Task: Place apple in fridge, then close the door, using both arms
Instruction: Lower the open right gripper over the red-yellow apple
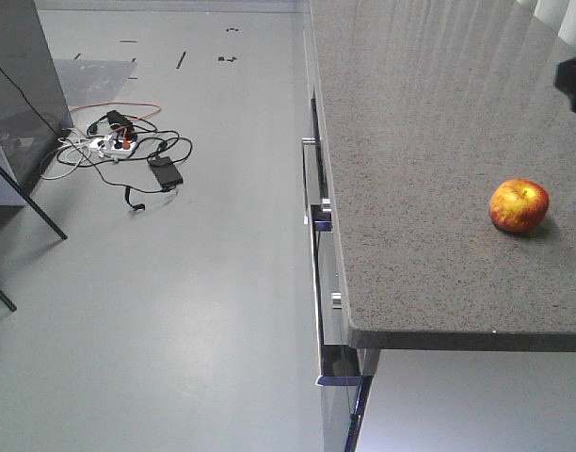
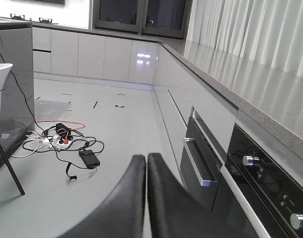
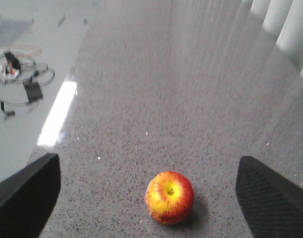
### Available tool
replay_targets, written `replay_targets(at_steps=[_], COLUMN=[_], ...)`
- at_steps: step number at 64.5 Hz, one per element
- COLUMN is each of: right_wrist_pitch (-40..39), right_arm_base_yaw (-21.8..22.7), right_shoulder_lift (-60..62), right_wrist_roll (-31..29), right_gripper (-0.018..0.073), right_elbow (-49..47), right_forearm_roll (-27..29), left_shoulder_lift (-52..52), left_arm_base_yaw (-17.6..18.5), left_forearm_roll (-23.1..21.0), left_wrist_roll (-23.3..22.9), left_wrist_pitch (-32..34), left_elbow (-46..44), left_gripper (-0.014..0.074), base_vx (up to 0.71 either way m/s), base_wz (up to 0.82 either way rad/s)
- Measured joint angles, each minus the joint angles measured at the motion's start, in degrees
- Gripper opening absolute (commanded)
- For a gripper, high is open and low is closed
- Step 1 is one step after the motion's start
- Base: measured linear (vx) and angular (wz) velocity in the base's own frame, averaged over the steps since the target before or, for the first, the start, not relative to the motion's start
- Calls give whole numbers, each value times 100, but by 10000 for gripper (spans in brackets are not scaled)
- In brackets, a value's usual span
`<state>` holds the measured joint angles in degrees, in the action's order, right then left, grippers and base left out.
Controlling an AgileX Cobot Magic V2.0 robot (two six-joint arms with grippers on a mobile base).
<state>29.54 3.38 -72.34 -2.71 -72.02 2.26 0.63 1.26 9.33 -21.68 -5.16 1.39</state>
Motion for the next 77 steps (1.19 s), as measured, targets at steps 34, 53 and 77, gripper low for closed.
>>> replay_targets(at_steps=[34, 53, 77], right_wrist_pitch=[1427, 1269, 1275], right_arm_base_yaw=[392, 392, 392], right_shoulder_lift=[-3215, -3697, -4174], right_wrist_roll=[192, 313, 454], right_gripper=[662, 652, 640], right_elbow=[-2053, -2058, -2064], right_forearm_roll=[348, 172, 49], left_shoulder_lift=[0, 0, 0], left_arm_base_yaw=[0, 0, 0], left_forearm_roll=[0, 0, 0], left_wrist_roll=[0, 0, 0], left_wrist_pitch=[0, 0, 0], left_elbow=[0, 0, 0], left_gripper=[-7, -7, -7], base_vx=[0, 0, 0], base_wz=[0, 0, 0])
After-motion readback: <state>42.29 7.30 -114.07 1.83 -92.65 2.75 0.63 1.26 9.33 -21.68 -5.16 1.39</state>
